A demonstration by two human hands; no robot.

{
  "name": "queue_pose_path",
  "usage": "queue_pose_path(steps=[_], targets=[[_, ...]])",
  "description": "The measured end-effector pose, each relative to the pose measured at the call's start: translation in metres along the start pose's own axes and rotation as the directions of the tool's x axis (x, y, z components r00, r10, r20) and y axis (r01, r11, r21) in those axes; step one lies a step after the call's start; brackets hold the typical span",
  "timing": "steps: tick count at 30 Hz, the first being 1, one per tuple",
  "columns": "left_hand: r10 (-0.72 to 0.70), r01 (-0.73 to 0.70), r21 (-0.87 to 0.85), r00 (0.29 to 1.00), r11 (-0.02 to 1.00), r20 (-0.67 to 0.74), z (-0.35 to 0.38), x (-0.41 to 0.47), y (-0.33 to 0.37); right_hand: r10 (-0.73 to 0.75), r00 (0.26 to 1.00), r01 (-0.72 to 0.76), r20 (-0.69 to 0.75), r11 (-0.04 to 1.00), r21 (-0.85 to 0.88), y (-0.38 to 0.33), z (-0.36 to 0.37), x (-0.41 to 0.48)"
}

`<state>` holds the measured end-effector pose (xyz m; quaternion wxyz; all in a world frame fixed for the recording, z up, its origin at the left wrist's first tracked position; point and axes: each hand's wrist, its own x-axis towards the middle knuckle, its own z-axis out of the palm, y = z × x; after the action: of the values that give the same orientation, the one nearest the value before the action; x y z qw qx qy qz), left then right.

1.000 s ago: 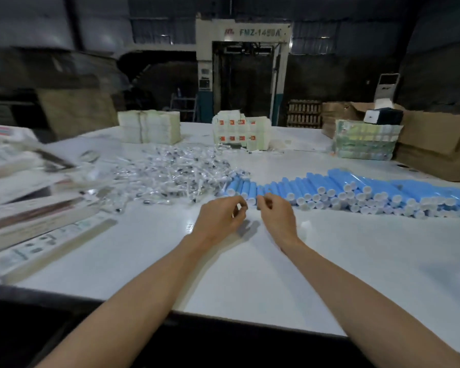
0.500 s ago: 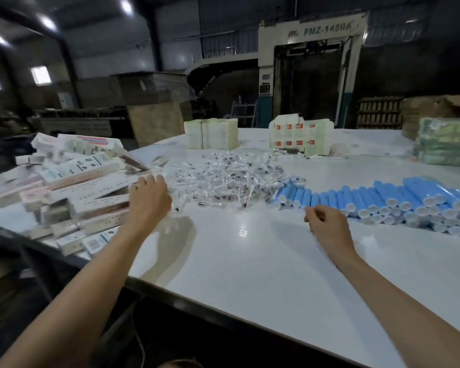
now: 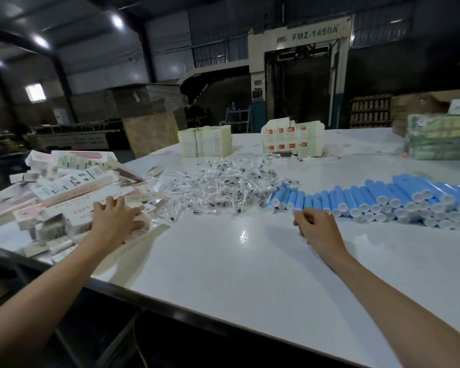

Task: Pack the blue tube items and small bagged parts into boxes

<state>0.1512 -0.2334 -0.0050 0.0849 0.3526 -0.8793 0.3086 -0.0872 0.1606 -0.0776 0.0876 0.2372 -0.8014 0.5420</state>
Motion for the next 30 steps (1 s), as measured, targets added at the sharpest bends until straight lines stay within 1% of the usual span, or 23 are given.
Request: queue_pose_path(steps=[3, 5, 9, 12, 16, 20, 22, 26, 30], targets=[[-0.010, 0.011, -0.015, 0.999, 1.000, 0.042, 0.000, 0.004, -0.001, -0.012, 1.000, 0.012, 0.015, 1.000, 0.002, -0.003, 0.000, -0.003], [0.020, -0.021, 0.012, 0.997, 1.000, 0.070, 0.000, 0.006, 0.001, -0.015, 1.000, 0.015, 0.022, 1.000, 0.002, -0.006, 0.000, -0.004], [0.138, -0.127, 0.163, 0.989, 0.978, -0.059, 0.001, 0.010, 0.005, -0.026, 0.999, 0.025, 0.028, 1.000, 0.004, -0.009, -0.002, -0.006], [0.206, -0.192, 0.161, 0.976, 0.968, -0.075, 0.001, 0.013, 0.004, -0.027, 0.999, 0.027, 0.032, 1.000, 0.004, -0.010, -0.002, -0.005], [0.180, -0.171, 0.111, 0.980, 0.979, -0.083, 0.003, 0.013, -0.001, -0.026, 0.999, 0.026, 0.030, 1.000, -0.003, -0.011, -0.002, -0.005], [0.235, -0.207, 0.215, 0.965, 0.954, -0.114, 0.006, 0.014, 0.001, -0.021, 0.999, 0.021, 0.040, 1.000, -0.002, -0.013, -0.002, -0.007], [0.244, -0.213, 0.225, 0.962, 0.951, -0.121, 0.004, 0.016, 0.003, -0.021, 0.999, 0.021, 0.041, 1.000, -0.004, -0.013, -0.003, -0.007], [0.189, -0.178, 0.101, 0.976, 0.979, -0.110, 0.007, 0.017, 0.002, -0.016, 0.999, 0.016, 0.036, 1.000, -0.002, -0.014, -0.002, -0.006], [0.079, -0.079, 0.032, 0.997, 0.996, 0.005, 0.007, 0.023, 0.003, -0.015, 0.999, 0.015, 0.044, 1.000, -0.010, -0.014, -0.001, -0.006]])
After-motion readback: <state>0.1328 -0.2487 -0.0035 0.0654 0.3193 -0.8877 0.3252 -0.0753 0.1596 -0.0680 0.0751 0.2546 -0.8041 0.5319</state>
